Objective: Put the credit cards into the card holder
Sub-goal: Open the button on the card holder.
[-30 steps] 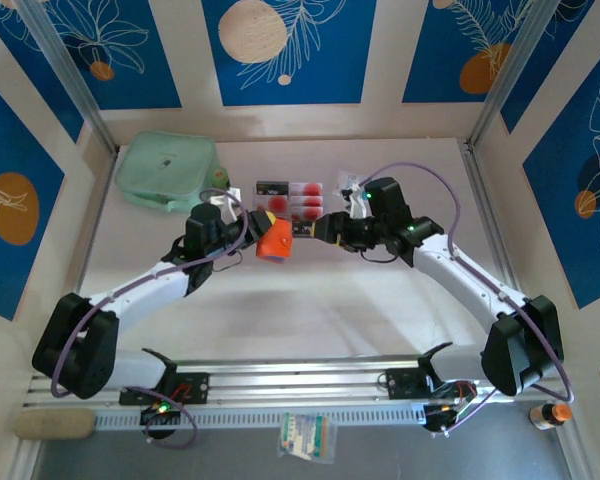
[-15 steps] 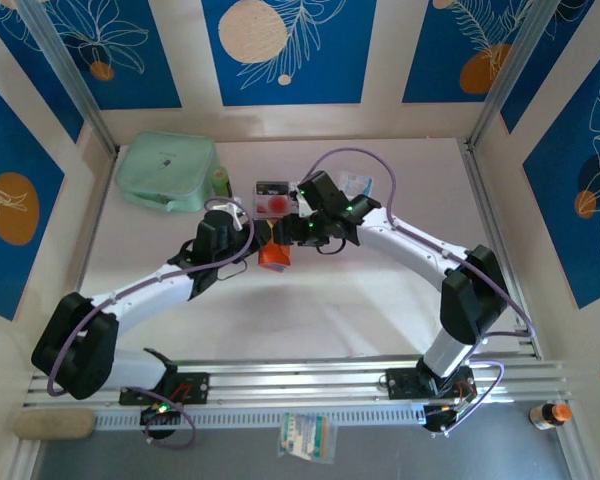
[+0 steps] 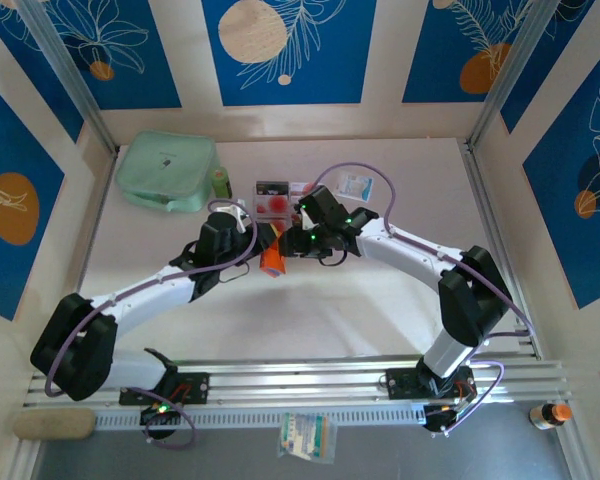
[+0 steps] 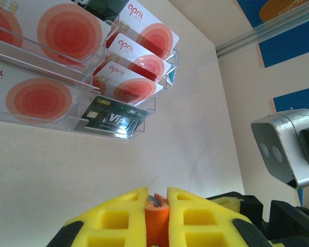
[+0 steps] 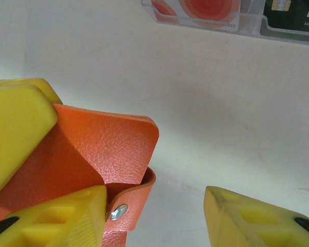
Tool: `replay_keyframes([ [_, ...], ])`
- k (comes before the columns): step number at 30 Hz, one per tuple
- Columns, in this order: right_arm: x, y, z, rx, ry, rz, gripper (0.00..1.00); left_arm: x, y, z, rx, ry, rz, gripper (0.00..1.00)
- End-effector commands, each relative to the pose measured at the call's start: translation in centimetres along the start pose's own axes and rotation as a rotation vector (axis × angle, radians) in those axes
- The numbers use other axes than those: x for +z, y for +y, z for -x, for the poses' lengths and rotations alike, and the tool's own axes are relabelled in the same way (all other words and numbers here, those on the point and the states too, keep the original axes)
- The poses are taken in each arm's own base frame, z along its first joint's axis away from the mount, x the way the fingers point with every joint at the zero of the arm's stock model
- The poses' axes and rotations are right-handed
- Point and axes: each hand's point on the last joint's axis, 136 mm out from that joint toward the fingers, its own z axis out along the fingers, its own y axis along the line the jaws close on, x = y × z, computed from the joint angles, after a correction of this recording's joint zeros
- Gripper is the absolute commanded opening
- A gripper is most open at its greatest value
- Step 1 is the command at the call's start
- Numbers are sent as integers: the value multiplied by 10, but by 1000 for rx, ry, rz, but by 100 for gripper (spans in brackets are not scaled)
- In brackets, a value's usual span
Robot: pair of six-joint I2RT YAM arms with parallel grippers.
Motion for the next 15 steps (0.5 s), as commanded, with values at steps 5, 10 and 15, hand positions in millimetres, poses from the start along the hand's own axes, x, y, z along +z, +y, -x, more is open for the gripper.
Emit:
replay_keyframes([
  [5,4,3,-21,28,57,13,46,-5,-37,19,24,-66,-116,0],
  [10,4,13,-27,34,67,50,44,-4,-40,19,27,-67,-125,0],
  [15,12,8,-32,48,84,39,31,-3,-40,18,29,-64,-126,0],
])
